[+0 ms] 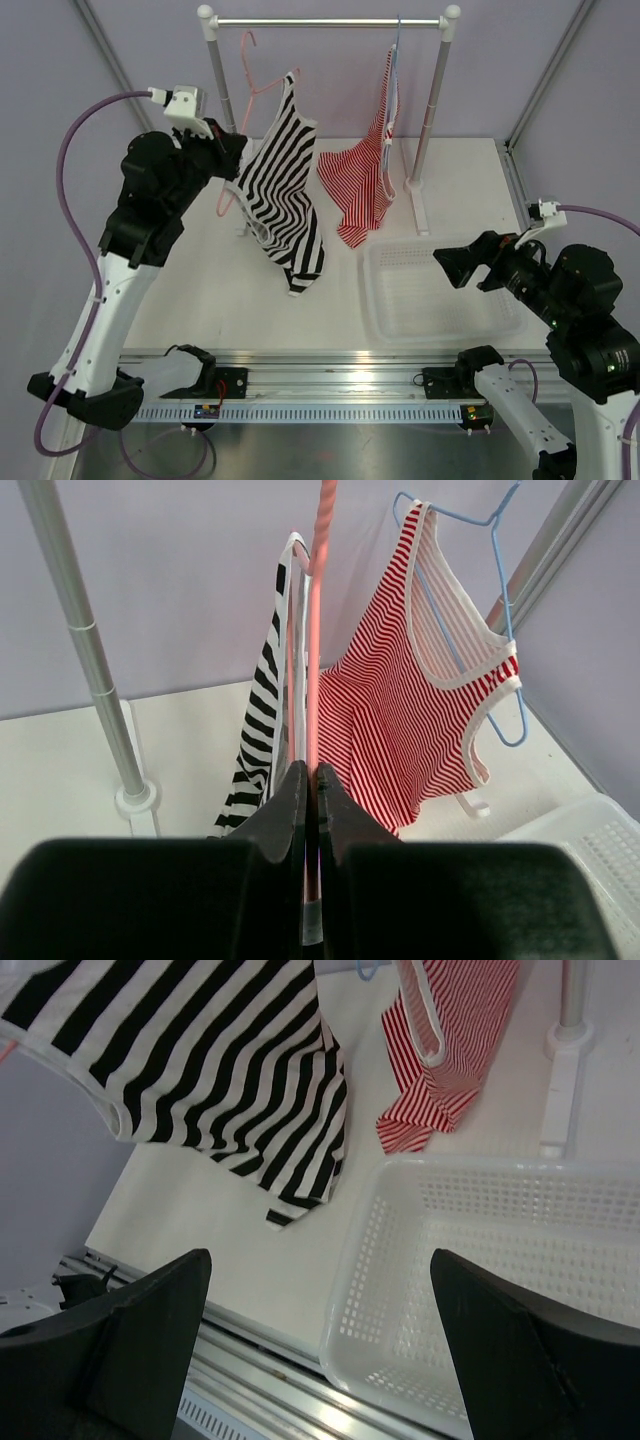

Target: Remove the tank top from the hanger

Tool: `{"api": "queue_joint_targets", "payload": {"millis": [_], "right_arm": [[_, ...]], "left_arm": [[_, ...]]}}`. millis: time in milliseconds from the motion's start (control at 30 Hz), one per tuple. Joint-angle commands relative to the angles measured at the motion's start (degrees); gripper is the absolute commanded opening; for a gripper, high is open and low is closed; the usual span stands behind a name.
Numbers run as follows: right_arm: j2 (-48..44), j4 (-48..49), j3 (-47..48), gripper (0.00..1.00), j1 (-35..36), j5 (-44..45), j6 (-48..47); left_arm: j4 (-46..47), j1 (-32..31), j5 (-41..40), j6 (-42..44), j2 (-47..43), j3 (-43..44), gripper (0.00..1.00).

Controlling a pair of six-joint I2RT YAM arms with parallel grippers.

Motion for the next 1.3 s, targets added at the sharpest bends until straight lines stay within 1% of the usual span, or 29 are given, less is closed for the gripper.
{"api": "queue_joint_targets", "payload": {"millis": [0,33,133,167,233,267,300,367,433,467,500,567,600,667,700,833,900,1033,1167,1267], "right_arm": [[4.19,7.57,3.07,0.99,0.26,-4.56,-0.47],[5.08,8.36,3.59,1.0,0.35,-5.79,-0.11],[9.37,12.75,5.53,0.99,0.26,-12.46,1.82],[10.7,15.12,6.49,1.0,0.35,-16.65,2.52],[14.57,18.2,7.11,0.99,0.26,-20.72,5.42],[15.71,21.61,7.64,0.98,0.26,-23.78,6.65],[17.99,23.47,7.81,0.97,0.35,-25.29,9.35],[20.28,28.81,8.34,0.95,0.52,-29.41,11.57],[22.92,31.74,8.87,0.93,1.22,-29.97,13.86],[23.8,33.14,9.31,0.93,1.84,-28.84,14.04],[25.55,33.59,9.75,0.93,4.02,-27.96,14.04],[27.4,34.99,11.06,0.92,7.01,-24.72,13.78],[29.94,34.92,11.76,0.92,11.21,-23.3,12.91],[32.85,33.86,14.49,0.9,15.88,-17.51,10.98],[35.21,33.77,15.19,0.9,19.91,-14.96,8.96],[39.54,37.18,15.64,0.86,26.17,-3.72,7.19],[41.99,38.08,15.73,0.84,27.94,-0.8,5.87],[45.78,38.08,16.52,0.83,32.68,7.36,2.97],[48.67,38.52,16.25,0.8,34.18,13.62,0.77],[49.73,39.31,15.73,0.74,34.54,15.91,-0.11]], "left_arm": [[0.84,-0.07,-0.47,-1.74,-5.52,-0.04,0.0],[-1.96,-0.07,-0.56,-1.91,-6.22,0.13,0.0],[-5.31,-0.07,-0.47,-2.62,-11.75,-1.97,0.0],[-6.11,-0.07,-0.56,-2.62,-14.64,-3.37,0.0],[-9.26,-0.07,2.5,-2.88,-17.55,-4.08,0.0],[-10.5,-0.07,3.21,-2.88,-20.35,-4.35,0.0],[-11.82,-0.07,3.74,-3.14,-21.86,-5.39,0.0],[-13.85,-0.07,5.76,-3.76,-25.37,-7.33,0.0],[-14.73,-0.07,7.78,-5.08,-30.47,-10.58,0.0],[-15.17,-0.07,8.23,-5.6,-31.88,-11.46,0.0],[-15.35,-0.07,8.93,-7.0,-34.68,-13.47,0.0],[-16.31,-0.07,10.86,-7.98,-36.54,-14.8,0.0],[-16.49,-0.07,11.48,-8.5,-37.6,-15.76,0.0],[-16.58,-0.07,13.06,-9.29,-39.88,-18.31,0.0],[-16.14,-0.07,14.02,-10.08,-40.41,-19.02,0.0],[-12.46,-0.07,17.45,-13.07,-42.52,-21.22,0.0],[-11.75,0.02,17.98,-14.04,-42.62,-21.31,0.0],[-11.31,-0.07,19.39,-14.66,-42.79,-22.01,0.0],[-10.69,0.02,20.1,-15.1,-43.05,-23.24,0.0],[-11.22,0.02,19.92,-14.66,-43.23,-23.16,0.0]]}}
